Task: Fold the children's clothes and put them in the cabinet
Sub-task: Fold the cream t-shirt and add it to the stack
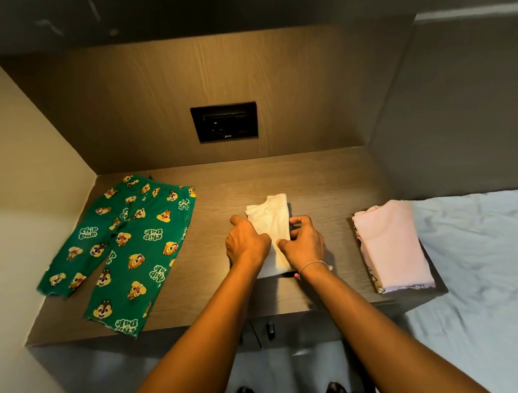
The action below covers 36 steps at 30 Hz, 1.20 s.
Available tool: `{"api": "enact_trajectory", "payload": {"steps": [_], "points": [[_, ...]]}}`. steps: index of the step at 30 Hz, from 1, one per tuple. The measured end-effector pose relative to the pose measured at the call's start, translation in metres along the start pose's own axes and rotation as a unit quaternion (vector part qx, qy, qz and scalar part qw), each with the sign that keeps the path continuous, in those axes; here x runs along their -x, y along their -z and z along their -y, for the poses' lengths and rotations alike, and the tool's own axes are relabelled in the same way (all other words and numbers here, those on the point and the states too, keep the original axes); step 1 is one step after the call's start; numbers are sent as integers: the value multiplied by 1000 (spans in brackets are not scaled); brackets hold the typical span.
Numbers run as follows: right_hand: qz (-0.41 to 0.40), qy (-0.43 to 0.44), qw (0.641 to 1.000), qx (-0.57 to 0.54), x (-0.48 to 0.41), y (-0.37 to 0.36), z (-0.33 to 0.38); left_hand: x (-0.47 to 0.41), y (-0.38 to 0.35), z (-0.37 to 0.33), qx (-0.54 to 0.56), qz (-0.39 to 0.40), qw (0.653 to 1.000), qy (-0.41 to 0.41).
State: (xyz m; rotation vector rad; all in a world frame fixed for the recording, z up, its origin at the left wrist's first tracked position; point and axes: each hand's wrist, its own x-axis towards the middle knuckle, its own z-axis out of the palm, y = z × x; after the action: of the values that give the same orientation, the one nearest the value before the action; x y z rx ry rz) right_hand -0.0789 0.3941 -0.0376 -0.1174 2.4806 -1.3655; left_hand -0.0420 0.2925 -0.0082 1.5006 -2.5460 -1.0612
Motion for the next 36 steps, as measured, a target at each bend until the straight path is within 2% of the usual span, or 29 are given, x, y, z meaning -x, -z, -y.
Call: {"api": "enact_trajectory", "payload": {"steps": [5,9,13,17,21,25,27,30,31,33,34,36], "points": [[25,1,998,-52,1,5,-4,7,-2,4,84,-12,996,-7],[48,-8,996,-79,0,9,-6,11,-2,3,107,31,992,64],[78,-24,985,-150,1,20,-4,14,3,2,278,73,953,98],[92,2,975,-204,5,52,-1,35,9,-3,380,140,914,5],[73,66,983,-156,9,107,2,65,4,-31,407,201,887,-83],[11,128,983,-130,9,173,0,89,-12,-78,418,242,854,-193],[-24,137,984,-112,9,201,-9,98,-28,-96,393,246,853,-240],[-47,89,994,-39,12,223,-40,111,-64,-103,303,251,882,-261],[-44,58,997,4,14,226,-55,113,-79,-99,244,251,895,-277],[-24,21,994,105,22,225,-82,113,-107,-81,61,218,914,-338],[-19,27,990,139,25,225,-93,112,-116,-69,-14,184,913,-364],[-25,72,980,186,21,229,-102,102,-124,-54,-84,122,895,-421]]}}
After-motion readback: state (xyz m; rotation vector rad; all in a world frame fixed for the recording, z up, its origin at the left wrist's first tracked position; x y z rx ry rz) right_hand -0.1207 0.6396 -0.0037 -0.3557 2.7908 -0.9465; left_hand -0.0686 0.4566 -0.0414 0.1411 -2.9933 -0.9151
